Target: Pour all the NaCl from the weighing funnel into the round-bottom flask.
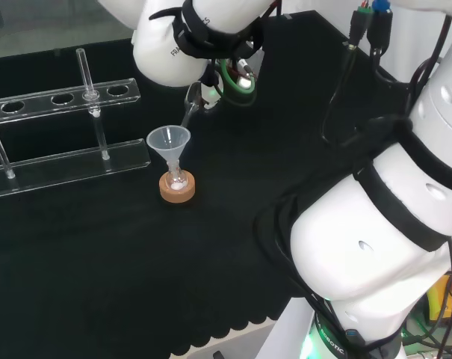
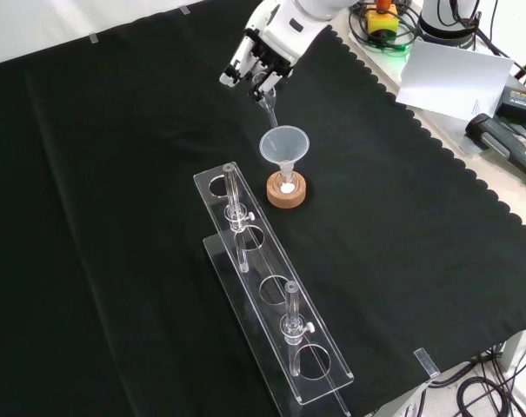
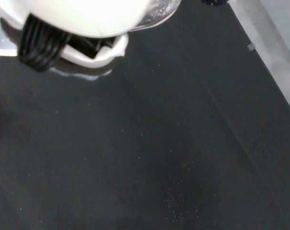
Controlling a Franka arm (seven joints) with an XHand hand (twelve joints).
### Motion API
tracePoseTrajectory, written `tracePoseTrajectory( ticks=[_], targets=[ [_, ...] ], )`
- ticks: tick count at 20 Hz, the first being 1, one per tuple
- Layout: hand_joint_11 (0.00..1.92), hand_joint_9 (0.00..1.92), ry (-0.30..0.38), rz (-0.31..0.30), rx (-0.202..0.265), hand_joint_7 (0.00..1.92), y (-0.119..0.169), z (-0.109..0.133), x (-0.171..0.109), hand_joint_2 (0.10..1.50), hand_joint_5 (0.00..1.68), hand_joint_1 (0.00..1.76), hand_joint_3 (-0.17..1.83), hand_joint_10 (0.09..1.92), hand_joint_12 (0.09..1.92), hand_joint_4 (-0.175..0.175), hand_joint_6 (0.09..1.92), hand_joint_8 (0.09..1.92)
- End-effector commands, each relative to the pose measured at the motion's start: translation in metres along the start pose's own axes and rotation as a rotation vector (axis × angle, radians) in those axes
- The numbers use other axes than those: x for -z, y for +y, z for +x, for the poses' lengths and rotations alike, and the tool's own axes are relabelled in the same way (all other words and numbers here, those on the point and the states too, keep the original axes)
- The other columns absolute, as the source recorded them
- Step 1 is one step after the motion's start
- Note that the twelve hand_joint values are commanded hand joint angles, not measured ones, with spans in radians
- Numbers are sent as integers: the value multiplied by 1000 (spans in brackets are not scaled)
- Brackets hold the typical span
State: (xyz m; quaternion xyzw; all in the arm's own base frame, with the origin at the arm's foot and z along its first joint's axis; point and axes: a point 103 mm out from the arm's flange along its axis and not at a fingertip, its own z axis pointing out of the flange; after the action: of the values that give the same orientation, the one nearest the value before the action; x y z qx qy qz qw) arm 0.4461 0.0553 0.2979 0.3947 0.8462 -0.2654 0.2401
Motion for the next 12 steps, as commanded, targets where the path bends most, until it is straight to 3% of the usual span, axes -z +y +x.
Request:
tracePoseTrajectory(
  ticks=[1,12],
  targets=[
    [0,1160,-43,10,27,1695,3,6,2,489,1513,1161,822,165,1449,175,285,109],
    [0,1163,-161,20,63,1697,10,8,8,487,1512,1161,827,162,1450,175,290,104]
  ],
)
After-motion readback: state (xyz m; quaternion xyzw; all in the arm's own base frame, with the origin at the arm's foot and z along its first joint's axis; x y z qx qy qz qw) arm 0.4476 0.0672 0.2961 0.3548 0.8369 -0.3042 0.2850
